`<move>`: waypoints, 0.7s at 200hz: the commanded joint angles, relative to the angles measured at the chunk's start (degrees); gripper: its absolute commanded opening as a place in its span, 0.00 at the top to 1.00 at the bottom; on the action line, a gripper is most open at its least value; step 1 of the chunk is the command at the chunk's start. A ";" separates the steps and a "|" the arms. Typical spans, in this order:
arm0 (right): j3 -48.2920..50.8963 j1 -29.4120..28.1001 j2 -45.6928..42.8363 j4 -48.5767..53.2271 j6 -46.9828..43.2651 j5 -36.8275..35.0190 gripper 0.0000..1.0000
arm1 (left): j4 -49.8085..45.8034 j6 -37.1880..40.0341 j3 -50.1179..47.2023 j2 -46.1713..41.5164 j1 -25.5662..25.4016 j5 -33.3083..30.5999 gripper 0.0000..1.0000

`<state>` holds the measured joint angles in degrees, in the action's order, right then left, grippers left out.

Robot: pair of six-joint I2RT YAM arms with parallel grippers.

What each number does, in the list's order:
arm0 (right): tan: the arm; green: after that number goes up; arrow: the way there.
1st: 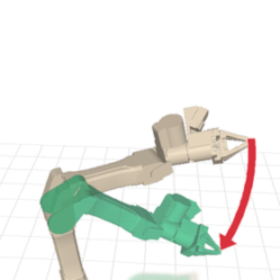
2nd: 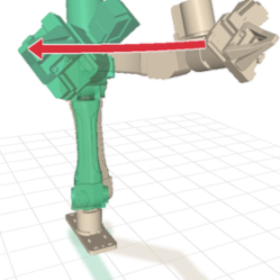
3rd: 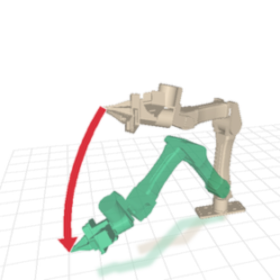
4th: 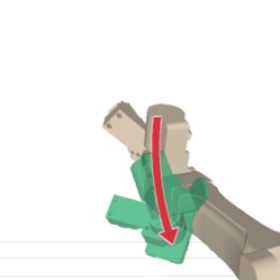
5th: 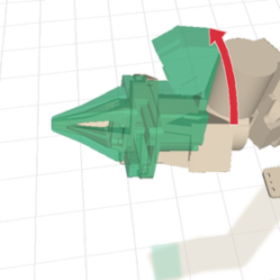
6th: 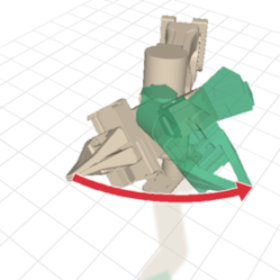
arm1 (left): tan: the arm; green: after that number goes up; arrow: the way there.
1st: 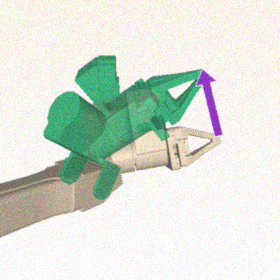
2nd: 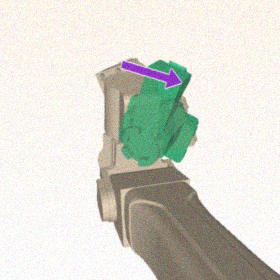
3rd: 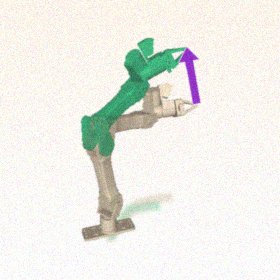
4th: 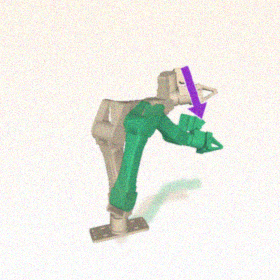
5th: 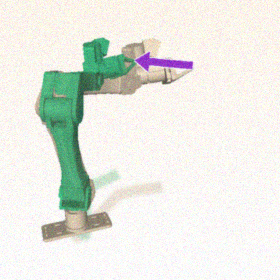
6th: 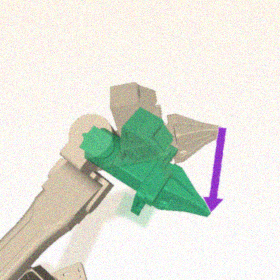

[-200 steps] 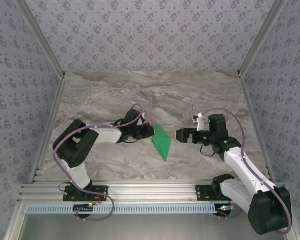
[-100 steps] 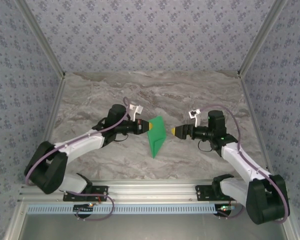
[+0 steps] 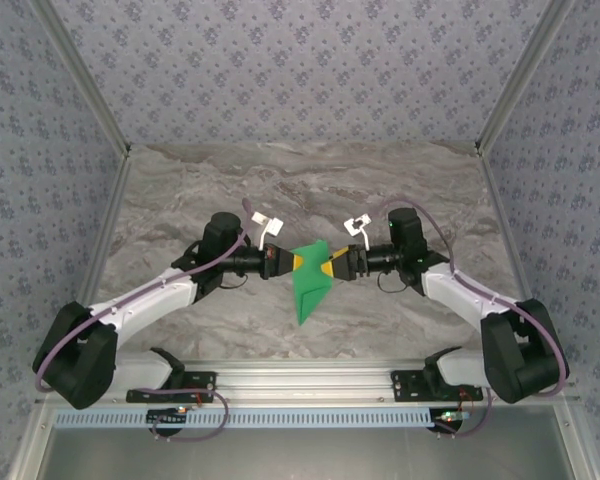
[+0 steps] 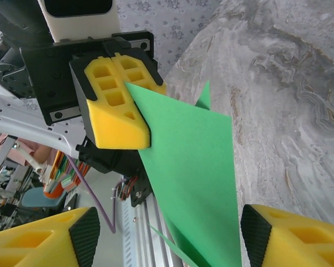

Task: Fold a paper plane with a square sheet of paper (fold left side to right side)
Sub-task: Place the paper at the center of the table.

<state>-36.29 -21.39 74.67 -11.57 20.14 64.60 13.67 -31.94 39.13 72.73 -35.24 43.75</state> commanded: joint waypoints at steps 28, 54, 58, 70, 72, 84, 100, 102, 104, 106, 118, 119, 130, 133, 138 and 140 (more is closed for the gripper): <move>-1.93 -0.60 2.15 1.95 -2.80 2.32 0.46 | 1.19 1.54 -0.30 -2.25 0.23 2.35 1.00; -2.11 -0.71 2.15 4.54 -4.38 2.14 0.68 | 0.58 1.95 -0.30 -1.85 0.26 2.05 1.00; -2.03 -0.69 2.15 5.02 -4.63 2.05 0.71 | 0.44 2.08 -0.21 -1.76 0.34 2.00 1.00; -2.10 -0.67 2.06 6.56 -5.43 1.71 0.80 | -0.59 2.49 -0.12 -1.50 0.44 1.40 1.00; -2.04 -0.61 2.05 6.78 -5.52 1.68 0.82 | -0.80 2.56 -0.13 -1.46 0.40 1.31 1.00; -2.05 -0.65 2.07 8.60 -6.44 0.62 0.90 | -1.90 3.09 -0.24 -1.28 0.68 0.29 0.99; -2.01 -0.65 2.16 10.87 -6.94 -1.24 0.95 | -3.62 3.58 -0.64 -0.98 1.17 -2.93 0.79; -2.09 -0.67 2.17 11.33 -7.00 -1.52 0.96 | -4.04 3.67 -0.66 -0.94 1.26 -3.42 0.76; -2.09 -0.65 2.08 11.69 -7.12 -1.87 0.96 | -4.47 3.76 -0.64 -0.86 1.35 -4.05 0.70; -2.13 -0.60 2.15 11.98 -7.13 -2.03 0.96 | -4.82 3.94 -0.64 -0.84 1.46 -4.42 0.66; -1.99 -0.69 2.34 13.25 -6.53 -3.64 0.97 | -8.48 4.93 -0.25 -0.44 2.07 -8.66 0.45; -2.01 -0.68 2.33 13.47 -6.44 -3.93 0.97 | -8.88 4.99 -0.23 -0.42 2.09 -8.89 0.45; -2.27 -0.67 2.86 15.52 -5.15 -6.79 0.97 | -13.51 5.98 0.71 -0.39 2.25 -15.14 0.37; -2.31 -0.70 3.11 15.97 -4.82 -7.48 0.97 | -14.27 6.32 0.88 -0.46 2.26 -16.29 0.36; -2.47 -0.67 3.47 16.72 -3.59 -8.96 0.97 | -15.93 6.74 1.15 -0.60 2.22 -18.70 0.33; -2.55 -0.70 3.53 16.95 -3.00 -9.67 0.97 | -16.28 6.90 1.24 -0.69 2.25 -19.36 0.32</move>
<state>-37.12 -21.91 76.97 -0.80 15.00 61.32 6.50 -28.36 38.92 71.79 -33.54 36.16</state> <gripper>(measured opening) 0.039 0.627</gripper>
